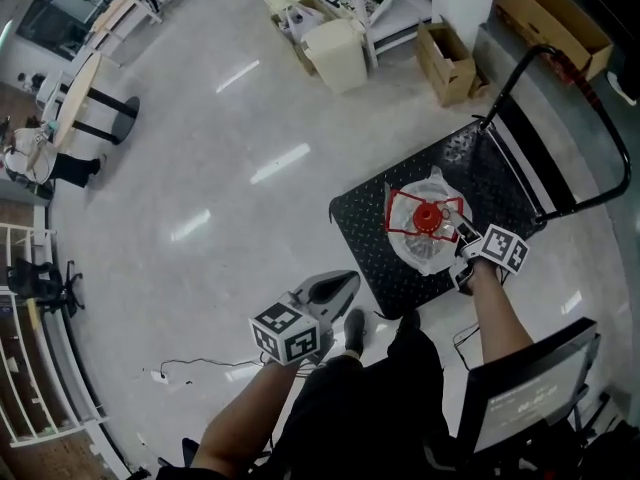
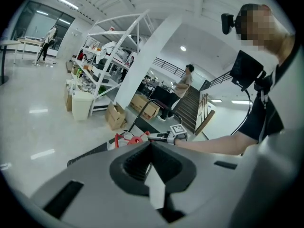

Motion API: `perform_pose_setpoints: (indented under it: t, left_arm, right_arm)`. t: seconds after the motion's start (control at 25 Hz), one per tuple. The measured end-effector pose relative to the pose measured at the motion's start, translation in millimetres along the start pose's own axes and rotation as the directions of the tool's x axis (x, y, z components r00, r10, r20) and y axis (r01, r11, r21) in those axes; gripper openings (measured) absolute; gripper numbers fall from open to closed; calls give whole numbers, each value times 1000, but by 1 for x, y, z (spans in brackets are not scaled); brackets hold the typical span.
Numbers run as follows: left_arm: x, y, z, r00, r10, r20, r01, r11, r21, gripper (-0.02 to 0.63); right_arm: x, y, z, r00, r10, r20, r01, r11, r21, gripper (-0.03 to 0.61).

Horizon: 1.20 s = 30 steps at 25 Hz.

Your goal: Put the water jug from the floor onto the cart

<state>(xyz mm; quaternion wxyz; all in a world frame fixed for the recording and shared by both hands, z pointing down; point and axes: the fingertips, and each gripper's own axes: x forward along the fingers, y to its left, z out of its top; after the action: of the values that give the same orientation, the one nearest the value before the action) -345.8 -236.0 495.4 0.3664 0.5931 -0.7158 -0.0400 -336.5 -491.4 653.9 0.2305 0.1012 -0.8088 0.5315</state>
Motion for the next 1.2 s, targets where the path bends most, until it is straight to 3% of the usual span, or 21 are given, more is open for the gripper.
perform_pose_setpoints:
  t: [0.24,0.44,0.68,0.92,1.04,1.2]
  left_arm:
    - [9,-13,2,1000,-30,-5,30,1000,8,2]
    - [23,-24,0,998,-58,-26,59,998,29,2]
    - [14,-27,12,999,-52,1,51,996,67,2]
    - [4,-34,45,991,-100,85,90,989,118,2]
    - [-12,-45,66,985,-128,111,106,977,185,2]
    - [-30,-57,88,970,-182,163,144,965,218,2]
  right_arm:
    - [-33,-41,18,993,-111,30,111,994,11,87]
    - [-35,-63,30,990,-129,50,129,992,5,87]
    - [-49,-76,37,961,-266,75,274,951,-142,117]
    - [-91,-36,76,942,-272,196,324,889,-324,120]
    - [-122,28,87,950,-184,251,282,850,-445,118]
    - [-156,105,79,956,-82,281,236,781,-578,115]
